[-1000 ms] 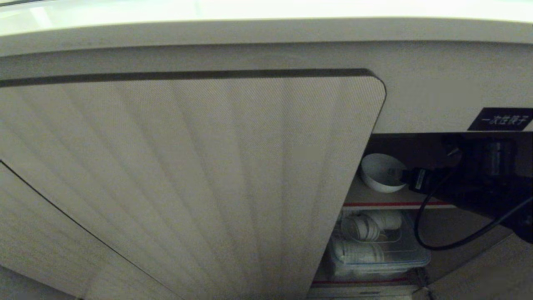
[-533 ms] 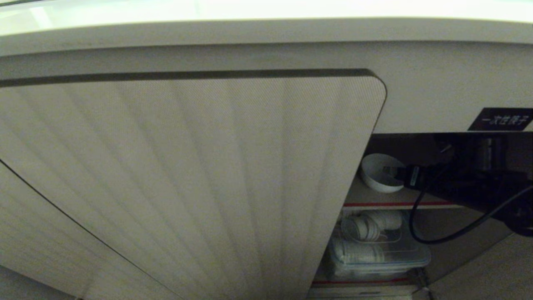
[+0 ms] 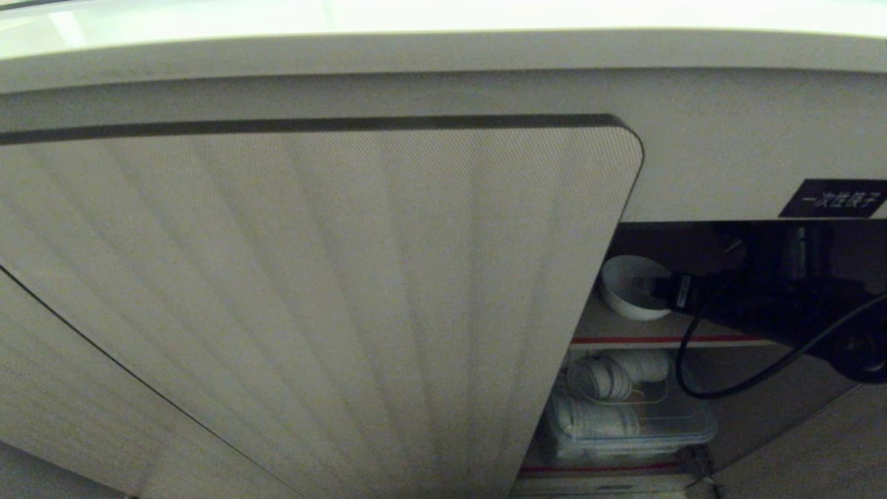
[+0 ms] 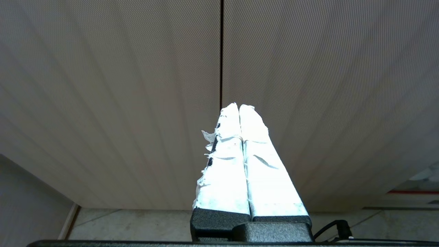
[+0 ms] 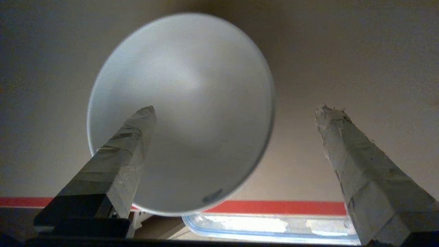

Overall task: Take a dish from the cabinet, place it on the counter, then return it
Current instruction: Take the bowl from the cabinet

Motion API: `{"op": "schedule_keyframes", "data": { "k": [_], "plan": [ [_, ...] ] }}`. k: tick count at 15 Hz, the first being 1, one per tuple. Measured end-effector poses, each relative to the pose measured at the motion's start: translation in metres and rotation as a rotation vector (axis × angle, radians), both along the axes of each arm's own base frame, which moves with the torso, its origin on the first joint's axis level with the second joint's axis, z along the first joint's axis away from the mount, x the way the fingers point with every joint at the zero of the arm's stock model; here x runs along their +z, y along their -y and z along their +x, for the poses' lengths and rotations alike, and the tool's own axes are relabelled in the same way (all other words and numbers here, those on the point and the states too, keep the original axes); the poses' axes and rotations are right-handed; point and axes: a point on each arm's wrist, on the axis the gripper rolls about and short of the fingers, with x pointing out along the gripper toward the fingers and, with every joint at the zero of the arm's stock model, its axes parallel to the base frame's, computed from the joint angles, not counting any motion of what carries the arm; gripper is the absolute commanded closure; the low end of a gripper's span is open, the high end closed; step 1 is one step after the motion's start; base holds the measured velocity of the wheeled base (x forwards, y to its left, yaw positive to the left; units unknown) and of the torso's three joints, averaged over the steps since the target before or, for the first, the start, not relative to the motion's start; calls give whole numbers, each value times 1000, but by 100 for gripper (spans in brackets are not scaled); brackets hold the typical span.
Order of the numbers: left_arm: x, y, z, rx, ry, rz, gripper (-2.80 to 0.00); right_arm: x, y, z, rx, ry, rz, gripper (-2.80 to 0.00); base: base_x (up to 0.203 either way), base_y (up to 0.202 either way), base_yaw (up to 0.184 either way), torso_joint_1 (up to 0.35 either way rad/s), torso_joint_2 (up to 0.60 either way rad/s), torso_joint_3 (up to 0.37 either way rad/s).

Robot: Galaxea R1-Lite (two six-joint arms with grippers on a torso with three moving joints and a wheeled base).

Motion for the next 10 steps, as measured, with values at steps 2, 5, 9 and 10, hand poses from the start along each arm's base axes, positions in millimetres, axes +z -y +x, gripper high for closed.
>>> {"op": "schedule_keyframes", "data": {
  "k": [2,5,9,10],
  "plan": [
    [0,0,0,-1,-1,0,0,-2,0,2,0,-4,-1,-280,0,0,0,0,0,0],
    [0,0,0,0,-1,0,0,-4,0,5,-1,-10,0,-280,0,0,0,0,0,0],
    [0,0,0,0,0,0,0,-4,1,12,-5,-25,-2,-280,0,0,0,0,0,0],
    [0,0,0,0,0,0,0,-4,1,13,-6,-25,-2,-280,0,0,0,0,0,0]
  ]
}}
